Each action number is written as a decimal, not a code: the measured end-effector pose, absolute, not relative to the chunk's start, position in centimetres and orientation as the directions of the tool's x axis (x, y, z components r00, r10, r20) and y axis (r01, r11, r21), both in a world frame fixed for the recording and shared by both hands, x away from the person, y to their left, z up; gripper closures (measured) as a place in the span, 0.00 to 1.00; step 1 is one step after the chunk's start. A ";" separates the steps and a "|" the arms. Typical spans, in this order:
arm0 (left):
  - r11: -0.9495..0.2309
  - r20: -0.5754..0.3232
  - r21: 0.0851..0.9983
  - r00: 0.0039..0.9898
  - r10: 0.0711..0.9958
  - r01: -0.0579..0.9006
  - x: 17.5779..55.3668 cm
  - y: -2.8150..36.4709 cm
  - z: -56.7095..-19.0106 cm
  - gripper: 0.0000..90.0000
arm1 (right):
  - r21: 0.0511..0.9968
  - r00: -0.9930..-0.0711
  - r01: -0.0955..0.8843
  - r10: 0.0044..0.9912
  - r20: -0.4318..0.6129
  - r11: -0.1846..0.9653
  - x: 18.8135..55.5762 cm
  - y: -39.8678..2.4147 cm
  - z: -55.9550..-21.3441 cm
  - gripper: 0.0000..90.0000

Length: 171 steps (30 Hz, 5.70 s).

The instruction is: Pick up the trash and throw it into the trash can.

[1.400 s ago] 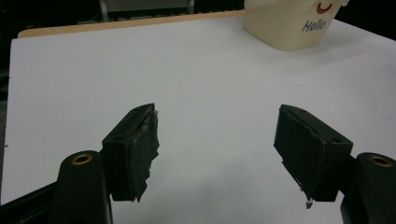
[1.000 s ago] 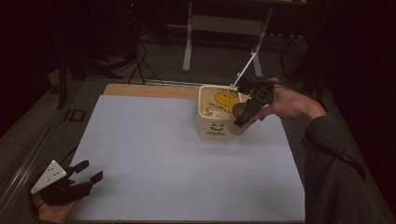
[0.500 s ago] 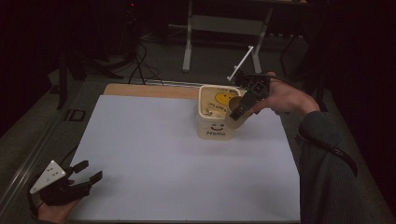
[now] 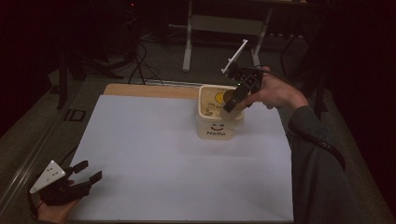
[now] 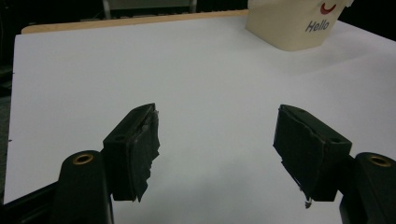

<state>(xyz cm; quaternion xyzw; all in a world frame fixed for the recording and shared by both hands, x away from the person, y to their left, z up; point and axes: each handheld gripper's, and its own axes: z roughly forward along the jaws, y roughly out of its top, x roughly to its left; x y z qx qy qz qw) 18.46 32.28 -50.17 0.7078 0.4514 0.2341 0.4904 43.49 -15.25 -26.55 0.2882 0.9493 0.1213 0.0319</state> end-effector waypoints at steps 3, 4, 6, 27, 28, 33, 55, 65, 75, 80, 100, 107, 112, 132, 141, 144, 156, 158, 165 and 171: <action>-0.113 -0.110 0.905 0.483 0.869 0.411 18.5 32.3 -50.2 0.34 | 0.250 -0.823 0.551 0.568 0.007 0.796 43.8 -15.0 -26.5 0.21; -0.113 -0.111 0.904 0.483 0.868 0.412 18.5 32.3 -50.2 0.34 | 0.251 -0.819 0.557 0.574 0.004 0.792 43.9 -14.8 -26.6 0.21; -0.115 -0.111 0.903 0.485 0.868 0.414 18.5 32.3 -50.2 0.34 | 0.252 -0.814 0.562 0.581 0.002 0.787 44.0 -14.7 -26.6 0.21; -0.105 -0.122 0.904 0.484 0.867 0.415 18.5 32.3 -50.3 0.35 | 0.236 -0.664 0.719 0.747 -0.043 0.653 47.4 -14.4 -26.8 0.21; -0.105 -0.122 0.904 0.484 0.866 0.415 18.5 32.4 -50.3 0.35 | 0.234 -0.660 0.722 0.750 -0.047 0.651 47.5 -14.5 -26.9 0.21; -0.105 -0.123 0.903 0.484 0.866 0.416 18.4 32.4 -50.3 0.35 | 0.242 -0.639 0.738 0.768 -0.047 0.630 47.9 -14.7 -26.8 0.21; -0.102 -0.124 0.905 0.483 0.867 0.414 18.3 32.4 -50.3 0.35 | 0.213 -0.648 0.738 0.760 -0.040 0.641 48.5 -13.7 -30.3 0.21; -0.103 -0.122 0.904 0.483 0.867 0.414 18.3 32.5 -50.3 0.35 | 0.215 -0.644 0.741 0.764 -0.042 0.637 48.7 -13.9 -31.3 0.20; -0.101 -0.125 0.904 0.482 0.867 0.415 18.3 32.5 -50.3 0.35 | 0.220 -0.675 0.709 0.735 -0.060 0.670 48.3 -13.6 -31.8 0.11; -0.101 -0.124 0.905 0.480 0.868 0.414 18.3 32.5 -50.3 0.35 | 0.228 -0.693 0.695 0.720 -0.043 0.682 47.7 -13.8 -32.0 0.11; -0.086 -0.135 0.906 0.474 0.870 0.414 18.3 32.6 -50.3 0.35 | 0.300 -0.772 0.595 0.634 -0.046 0.746 45.1 -15.1 -32.0 0.15; -0.087 -0.133 0.906 0.475 0.870 0.414 18.2 32.6 -50.3 0.35 | 0.331 -0.789 0.561 0.611 -0.062 0.759 43.9 -15.4 -32.1 0.15; -0.085 -0.134 0.906 0.474 0.870 0.414 18.2 32.6 -50.3 0.35 | 0.352 -0.802 0.536 0.593 -0.073 0.767 43.2 -15.8 -32.3 0.15; -0.083 -0.134 0.907 0.471 0.872 0.413 18.1 32.7 -50.3 0.35 | 0.469 -0.792 0.522 0.609 -0.042 0.712 41.6 -18.2 -33.3 0.15; -0.076 -0.138 0.908 0.468 0.873 0.411 18.0 32.7 -50.2 0.35 | 0.518 -0.792 0.517 0.611 -0.014 0.681 41.0 -19.0 -33.9 0.15; -0.074 -0.141 0.908 0.467 0.873 0.412 18.0 32.8 -50.2 0.35 | 0.539 -0.794 0.507 0.607 -0.012 0.673 40.5 -19.2 -34.3 0.15; -0.076 -0.138 0.908 0.467 0.873 0.411 18.0 32.8 -50.2 0.35 | 0.629 -0.787 0.473 0.617 -0.013 0.617 38.6 -21.3 -36.1 0.15; -0.075 -0.140 0.908 0.466 0.874 0.413 18.0 32.8 -50.2 0.35 | 0.649 -0.785 0.463 0.619 -0.016 0.604 38.2 -21.7 -36.5 0.15; -0.074 -0.139 0.909 0.465 0.875 0.411 18.0 32.8 -50.2 0.35 | 0.713 -0.780 0.433 0.626 -0.011 0.551 37.0 -22.9 -37.9 0.15; -0.072 -0.139 0.909 0.463 0.875 0.410 18.0 32.8 -50.2 0.35 | 0.755 -0.775 0.405 0.632 -0.017 0.516 35.5 -24.3 -39.3 0.15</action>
